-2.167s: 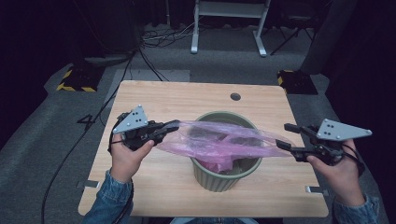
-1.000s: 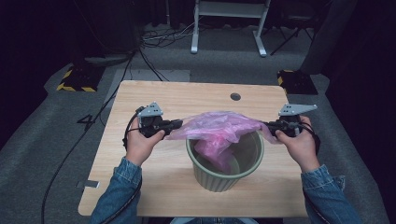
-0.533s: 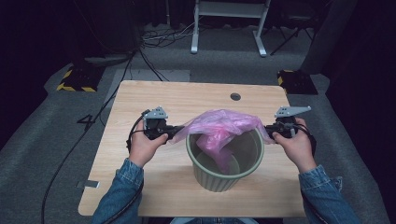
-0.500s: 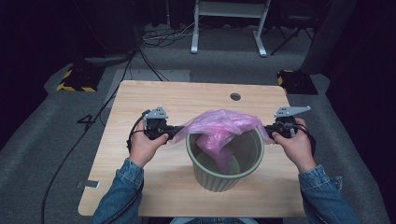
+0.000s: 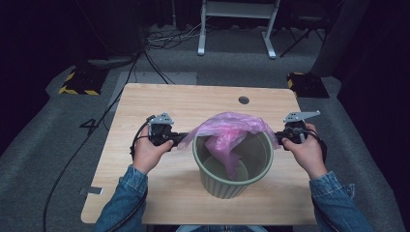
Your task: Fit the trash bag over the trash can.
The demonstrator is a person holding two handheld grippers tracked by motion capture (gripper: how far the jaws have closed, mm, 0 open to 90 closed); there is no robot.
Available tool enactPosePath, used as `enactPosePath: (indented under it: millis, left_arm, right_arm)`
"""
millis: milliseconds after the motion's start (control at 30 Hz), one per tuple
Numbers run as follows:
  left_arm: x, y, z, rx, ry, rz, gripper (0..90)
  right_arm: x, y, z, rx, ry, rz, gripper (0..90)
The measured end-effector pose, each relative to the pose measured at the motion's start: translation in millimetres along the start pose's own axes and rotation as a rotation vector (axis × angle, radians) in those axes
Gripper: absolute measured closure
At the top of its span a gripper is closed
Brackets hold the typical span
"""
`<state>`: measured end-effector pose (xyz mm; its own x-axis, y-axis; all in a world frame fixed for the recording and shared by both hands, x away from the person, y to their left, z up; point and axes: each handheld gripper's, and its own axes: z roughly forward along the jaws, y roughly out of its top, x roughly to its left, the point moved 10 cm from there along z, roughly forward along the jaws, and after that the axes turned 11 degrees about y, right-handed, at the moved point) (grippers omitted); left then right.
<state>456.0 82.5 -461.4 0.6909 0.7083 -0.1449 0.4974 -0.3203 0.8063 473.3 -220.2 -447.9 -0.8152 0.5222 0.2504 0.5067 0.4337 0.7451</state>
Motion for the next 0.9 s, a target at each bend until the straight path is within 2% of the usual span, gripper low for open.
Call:
enactPosePath:
  millis: [100, 233, 267, 300, 367, 433, 467, 500, 533, 567, 600, 633, 667, 800, 867, 900]
  left_arm:
    - [0.3, -6.0, 2.0, 0.017, -0.007, -0.012, 87.4]
    - [-0.2, -12.8, 9.4, 0.050, -0.004, -0.008, 87.4]
    - [-0.2, -12.8, 9.4, 0.050, -0.004, -0.008, 87.3]
    - [0.8, -17.3, 11.2, 0.071, 0.004, -0.004, 87.1]
    - [0.4, -18.6, 10.9, 0.070, -0.004, -0.009, 86.5]
    - [0.8, -18.6, 7.9, 0.052, -0.012, -0.026, 83.7]
    - [2.9, -14.2, 3.1, 0.006, -0.002, -0.045, 74.0]
    - [4.5, -11.9, -0.4, -0.014, 0.009, -0.043, 68.9]
    - [5.1, -9.7, -3.5, -0.030, 0.015, -0.041, 66.1]
    - [5.1, -9.7, -3.5, -0.030, 0.015, -0.041, 62.1]
    - [5.5, -1.8, -15.0, -0.083, 0.037, -0.029, 57.2]
    - [5.5, -1.8, -15.0, -0.083, 0.037, -0.029, 52.7]
    - [5.5, 4.2, -27.5, -0.125, 0.053, -0.031, 49.0]
    - [4.3, 11.9, -47.6, -0.190, 0.058, -0.039, 41.6]
    - [3.6, 13.3, -50.2, -0.195, 0.061, -0.025, 38.5]
    - [2.3, 15.3, -50.8, -0.195, 0.069, -0.004, 38.0]
  right_arm:
    - [-2.0, -6.6, -2.1, 0.006, 0.001, 0.019, 90.0]
    - [-3.9, -15.8, 0.3, 0.010, 0.009, 0.042, 90.0]
    - [-5.3, -18.7, 0.4, 0.020, 0.002, 0.043, 90.0]
    - [-7.2, -22.3, 0.4, 0.031, -0.007, 0.044, 90.0]
    - [-7.8, -25.2, 0.1, 0.032, -0.002, 0.051, 90.0]
    - [-8.0, -28.7, -2.0, 0.018, 0.010, 0.058, 87.9]
    - [-8.0, -26.9, -6.5, -0.013, 0.008, 0.027, 74.4]
    - [-9.5, -25.3, -10.0, -0.032, -0.011, 0.019, 67.3]
    - [-10.7, -23.1, -13.9, -0.052, -0.026, 0.013, 61.6]
    - [-10.7, -23.1, -13.9, -0.052, -0.026, 0.013, 61.6]
    - [-12.1, -17.9, -23.2, -0.098, -0.049, 0.014, 51.2]
    - [-12.1, -17.9, -23.2, -0.098, -0.049, 0.014, 51.2]
    - [-13.5, -12.3, -34.2, -0.144, -0.076, 0.026, 44.1]
    - [-12.1, -1.6, -55.2, -0.213, -0.092, 0.017, 39.3]
    - [-11.9, 2.7, -62.9, -0.238, -0.101, 0.013, 37.9]
    - [-12.0, 4.7, -65.6, -0.251, -0.105, 0.014, 36.9]
